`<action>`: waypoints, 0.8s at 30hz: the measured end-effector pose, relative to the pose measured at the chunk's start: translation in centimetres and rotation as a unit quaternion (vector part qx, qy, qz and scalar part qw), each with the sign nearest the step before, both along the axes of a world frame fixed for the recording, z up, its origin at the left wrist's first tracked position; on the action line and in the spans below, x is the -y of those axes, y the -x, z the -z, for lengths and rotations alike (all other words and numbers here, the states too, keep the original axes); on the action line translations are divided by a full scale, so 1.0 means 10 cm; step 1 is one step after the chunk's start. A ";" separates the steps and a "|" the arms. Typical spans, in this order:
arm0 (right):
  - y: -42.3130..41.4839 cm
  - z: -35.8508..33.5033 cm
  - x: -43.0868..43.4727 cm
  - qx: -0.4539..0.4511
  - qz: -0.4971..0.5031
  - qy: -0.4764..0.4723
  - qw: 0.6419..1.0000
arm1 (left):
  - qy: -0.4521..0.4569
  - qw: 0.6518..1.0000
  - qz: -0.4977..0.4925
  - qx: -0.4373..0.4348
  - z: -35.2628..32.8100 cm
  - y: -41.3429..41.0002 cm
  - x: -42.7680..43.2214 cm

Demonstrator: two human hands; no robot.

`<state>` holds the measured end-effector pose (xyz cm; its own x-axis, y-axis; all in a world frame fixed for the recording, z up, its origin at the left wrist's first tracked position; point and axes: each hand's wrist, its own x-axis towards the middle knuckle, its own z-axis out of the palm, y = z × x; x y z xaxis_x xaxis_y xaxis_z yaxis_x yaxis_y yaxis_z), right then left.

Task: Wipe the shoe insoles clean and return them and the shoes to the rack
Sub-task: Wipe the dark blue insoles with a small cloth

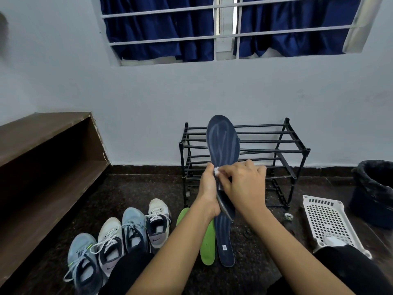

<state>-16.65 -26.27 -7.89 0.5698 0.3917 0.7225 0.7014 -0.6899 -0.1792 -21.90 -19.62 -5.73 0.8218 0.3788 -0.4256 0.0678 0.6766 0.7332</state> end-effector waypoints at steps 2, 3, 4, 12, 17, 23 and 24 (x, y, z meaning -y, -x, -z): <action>-0.04 0.00 0.00 -0.009 0.012 -0.016 1.000 | 0.003 1.000 0.018 -0.010 0.00 0.00 0.05; -0.04 0.00 0.00 -0.016 0.008 -0.028 0.999 | 0.003 1.000 0.018 -0.012 0.00 0.00 0.06; -0.02 0.01 -0.01 -0.021 -0.004 -0.039 0.999 | 0.001 1.000 0.017 -0.012 -0.01 0.00 0.04; 0.14 0.11 -0.04 -0.042 -0.076 -0.028 0.996 | 0.021 0.999 -0.011 0.021 -0.01 -0.03 -0.13; -0.01 0.02 0.01 -0.016 -0.019 -0.008 1.000 | -0.001 1.000 0.004 -0.004 -0.03 -0.01 0.05; -0.06 0.03 0.04 -0.010 -0.031 -0.046 0.998 | -0.013 0.999 0.030 -0.016 -0.03 -0.01 0.11; -0.03 0.04 0.03 -0.014 -0.045 -0.050 0.998 | -0.014 0.999 0.024 -0.016 -0.03 -0.02 0.08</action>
<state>-16.38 -26.60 -8.25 0.5553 0.3694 0.7451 0.7542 -0.6013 -0.2640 -21.74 -20.47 -5.42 0.8257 0.3506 -0.4420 0.1242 0.6512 0.7486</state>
